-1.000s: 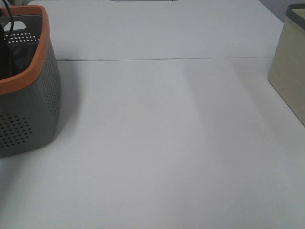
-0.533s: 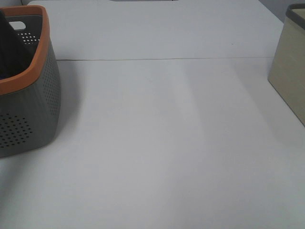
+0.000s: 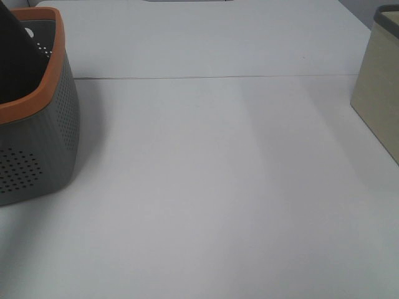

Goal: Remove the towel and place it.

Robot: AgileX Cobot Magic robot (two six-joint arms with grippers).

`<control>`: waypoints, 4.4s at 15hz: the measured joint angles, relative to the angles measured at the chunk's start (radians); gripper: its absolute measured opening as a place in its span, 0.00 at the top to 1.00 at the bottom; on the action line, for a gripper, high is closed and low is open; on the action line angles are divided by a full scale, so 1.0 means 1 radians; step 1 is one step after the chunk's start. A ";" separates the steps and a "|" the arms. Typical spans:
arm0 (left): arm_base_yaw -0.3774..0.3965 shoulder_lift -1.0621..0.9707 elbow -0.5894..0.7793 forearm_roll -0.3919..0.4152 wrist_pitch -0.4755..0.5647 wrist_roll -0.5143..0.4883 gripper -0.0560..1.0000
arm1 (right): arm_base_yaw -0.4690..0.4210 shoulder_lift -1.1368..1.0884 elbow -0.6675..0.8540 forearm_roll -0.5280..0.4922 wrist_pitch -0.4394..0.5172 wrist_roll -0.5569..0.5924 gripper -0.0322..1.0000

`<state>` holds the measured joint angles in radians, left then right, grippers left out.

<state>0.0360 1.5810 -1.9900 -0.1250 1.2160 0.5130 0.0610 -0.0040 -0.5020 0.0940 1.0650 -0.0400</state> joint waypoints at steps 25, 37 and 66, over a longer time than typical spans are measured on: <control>-0.648 -0.046 -0.032 -0.202 -0.276 0.762 0.95 | 0.000 0.930 -0.197 1.191 -0.220 -1.109 0.05; -0.721 0.053 -0.032 -0.251 -0.378 0.770 0.95 | 0.000 1.165 -0.197 1.469 -0.170 -1.546 0.08; -0.721 0.069 -0.032 -0.268 -0.403 0.770 0.95 | 0.265 1.215 -0.197 1.456 -0.549 -1.697 0.18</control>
<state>-0.6850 1.6500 -2.0220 -0.3930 0.8130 1.2830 0.3260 1.2110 -0.6990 1.5500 0.5160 -1.7370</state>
